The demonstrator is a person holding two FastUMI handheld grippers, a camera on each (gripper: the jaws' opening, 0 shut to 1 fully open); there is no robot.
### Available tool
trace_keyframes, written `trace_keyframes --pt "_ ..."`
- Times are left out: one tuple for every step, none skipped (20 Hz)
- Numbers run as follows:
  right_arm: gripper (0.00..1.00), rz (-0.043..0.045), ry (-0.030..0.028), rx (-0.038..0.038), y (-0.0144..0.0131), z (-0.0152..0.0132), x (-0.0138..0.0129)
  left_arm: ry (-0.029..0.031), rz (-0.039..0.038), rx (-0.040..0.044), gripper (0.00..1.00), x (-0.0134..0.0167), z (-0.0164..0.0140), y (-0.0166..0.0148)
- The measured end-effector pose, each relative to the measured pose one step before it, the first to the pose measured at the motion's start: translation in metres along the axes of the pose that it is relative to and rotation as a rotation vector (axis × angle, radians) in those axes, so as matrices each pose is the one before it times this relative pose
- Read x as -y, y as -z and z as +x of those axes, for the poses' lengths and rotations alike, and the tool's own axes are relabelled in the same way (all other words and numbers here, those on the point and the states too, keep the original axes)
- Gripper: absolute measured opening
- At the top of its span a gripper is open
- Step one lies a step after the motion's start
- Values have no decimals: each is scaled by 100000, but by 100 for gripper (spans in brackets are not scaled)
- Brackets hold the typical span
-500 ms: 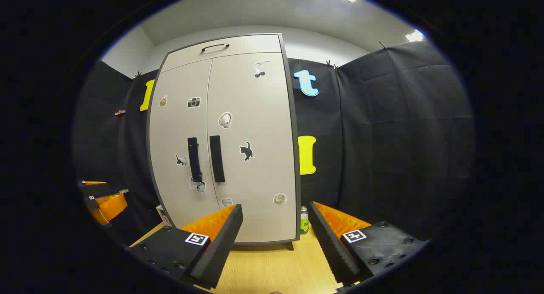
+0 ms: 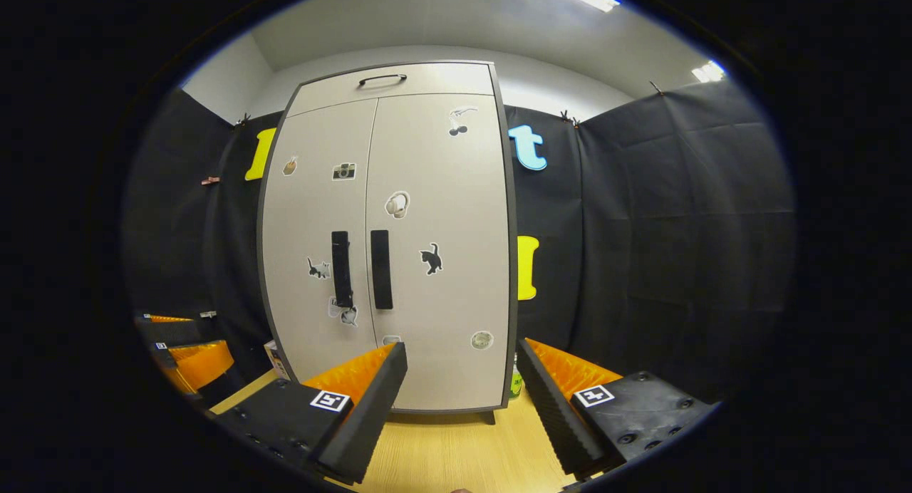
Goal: Open the right door of the double-door shoe cabinet with the right hand, and open the left door with the left hand.
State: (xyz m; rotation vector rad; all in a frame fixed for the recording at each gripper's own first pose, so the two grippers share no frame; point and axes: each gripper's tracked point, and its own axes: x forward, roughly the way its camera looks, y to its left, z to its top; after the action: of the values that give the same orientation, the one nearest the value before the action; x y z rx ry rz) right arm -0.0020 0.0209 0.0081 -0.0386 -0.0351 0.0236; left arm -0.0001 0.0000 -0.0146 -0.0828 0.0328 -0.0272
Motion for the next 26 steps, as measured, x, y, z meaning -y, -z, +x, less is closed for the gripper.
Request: trace_keyframes --pt "98 -57 -341 1195 -266 -35 -137 -297 -1679 -343 96 -214 181 20" --pt "98 -375 -170 766 -224 43 -37 119 -2137 -652 96 6 41 173" --pt "98 -575 -266 170 18 87 -43 426 -1538 763 97 15 102 -196" --pt "98 -435 -399 -302 75 54 -27 -269 17 1371 96 -225 114 -357" --pt "98 -453 -422 -276 40 77 -118 -766 1133 924 97 -262 89 -238" --pt "98 -309 -211 -326 6 55 18 -548 989 672 97 -48 175 -43" --pt "98 -121 -407 60 -67 147 -75 -182 106 364 98 9 122 -101" --pt "98 -9 -489 42 -32 163 -94 62 -419 128 98 132 101 54" --pt "98 -191 -351 -220 18 186 -39 -164 -384 177 97 4 48 -29" --pt "98 -459 -213 -253 9 171 -9 -300 -25 48 97 -11 105 34" --pt "98 -358 139 -1465 225 365 -53 -317 113 -126 97 -43 68 85" --pt "98 347 -817 -3009 519 398 -262 -132 -93 -249 97 35 117 180" --pt "98 555 -2094 -1674 74 500 -546 66 -494 -152 97 50 77 82" --pt "98 -367 -716 -240 -63 532 -136 135 -536 -281 97 32 75 172" --pt "98 -813 -386 18 -80 599 -22 -282 -346 -338 97 -66 17 86" --pt "98 -416 -561 22 -150 455 -147 -605 -47 -215 97 -187 73 107" --pt "98 482 -931 618 -299 421 -288 -743 109 -80 98 -200 -37 20" --pt "98 412 -1135 95 -297 521 -400 -729 69 -163 97 -181 48 151" --pt "98 2 -718 55 -226 506 -231 -725 -34 -332 97 -195 15 103" --pt "98 50 -452 -57 -253 486 -213 -580 -71 -451 97 -196 -7 218" --pt "98 821 -1197 619 -450 552 -405 -460 -31 -575 97 -228 -23 131" --pt "98 1332 -1176 1813 -748 562 -413 -389 49 -418 97 -189 -66 108" --pt "98 1016 -437 2025 -846 783 -242 -496 169 -282 97 -265 -99 78" --pt "98 649 -501 1601 -754 805 -318 -636 233 -309 97 -358 -41 85" --pt "98 312 -706 1423 -670 904 -410 -656 154 -230 97 -335 -112 3" --pt "98 -83 -700 1069 -627 989 -412 -509 38 -2 97 -295 -91 48"
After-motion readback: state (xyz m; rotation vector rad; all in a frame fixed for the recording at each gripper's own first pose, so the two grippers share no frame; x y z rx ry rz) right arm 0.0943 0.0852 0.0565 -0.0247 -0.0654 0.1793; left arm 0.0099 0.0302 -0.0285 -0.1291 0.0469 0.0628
